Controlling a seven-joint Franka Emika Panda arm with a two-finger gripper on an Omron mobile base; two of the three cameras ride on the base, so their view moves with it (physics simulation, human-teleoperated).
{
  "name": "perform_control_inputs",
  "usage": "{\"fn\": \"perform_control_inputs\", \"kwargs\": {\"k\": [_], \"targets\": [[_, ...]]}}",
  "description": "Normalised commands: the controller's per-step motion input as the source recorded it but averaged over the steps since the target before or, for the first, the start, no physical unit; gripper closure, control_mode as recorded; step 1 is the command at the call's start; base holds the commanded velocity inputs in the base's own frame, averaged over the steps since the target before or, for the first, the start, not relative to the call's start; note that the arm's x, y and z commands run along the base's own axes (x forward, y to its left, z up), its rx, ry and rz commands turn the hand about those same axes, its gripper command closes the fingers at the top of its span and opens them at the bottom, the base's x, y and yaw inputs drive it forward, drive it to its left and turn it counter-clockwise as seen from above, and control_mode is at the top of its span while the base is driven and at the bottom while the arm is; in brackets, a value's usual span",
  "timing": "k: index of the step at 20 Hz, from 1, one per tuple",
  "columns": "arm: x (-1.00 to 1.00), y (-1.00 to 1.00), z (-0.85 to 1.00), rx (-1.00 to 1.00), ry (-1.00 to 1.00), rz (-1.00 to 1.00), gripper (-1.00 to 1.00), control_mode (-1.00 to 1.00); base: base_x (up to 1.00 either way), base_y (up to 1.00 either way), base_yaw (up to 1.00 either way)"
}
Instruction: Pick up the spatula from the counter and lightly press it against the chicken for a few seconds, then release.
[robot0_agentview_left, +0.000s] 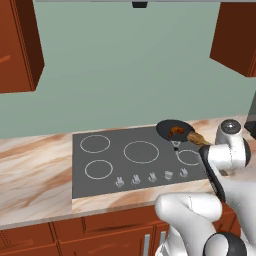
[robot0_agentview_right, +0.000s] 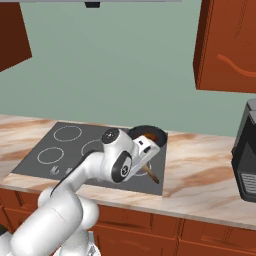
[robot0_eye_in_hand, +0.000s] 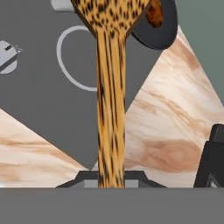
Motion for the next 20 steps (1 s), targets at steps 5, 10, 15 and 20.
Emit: {"fn": "perform_control_inputs", "kwargs": {"k": [5, 10, 15, 20], "targets": [[0.62, 0.00, 0.24, -0.01, 0.20, 0.00, 1.00, -1.00, 0.00, 0.00, 0.00], [0.52, 0.00, 0.23, -0.01, 0.20, 0.00, 1.00, -1.00, 0.00, 0.00, 0.00], [0.25, 0.00, 0.08, -0.04, 0.01, 0.00, 1.00, -1.00, 0.00, 0.00, 0.00], [0.38, -0.03, 0.01, -0.03, 0.03, -0.01, 1.00, -1.00, 0.00, 0.00, 0.00]]}}
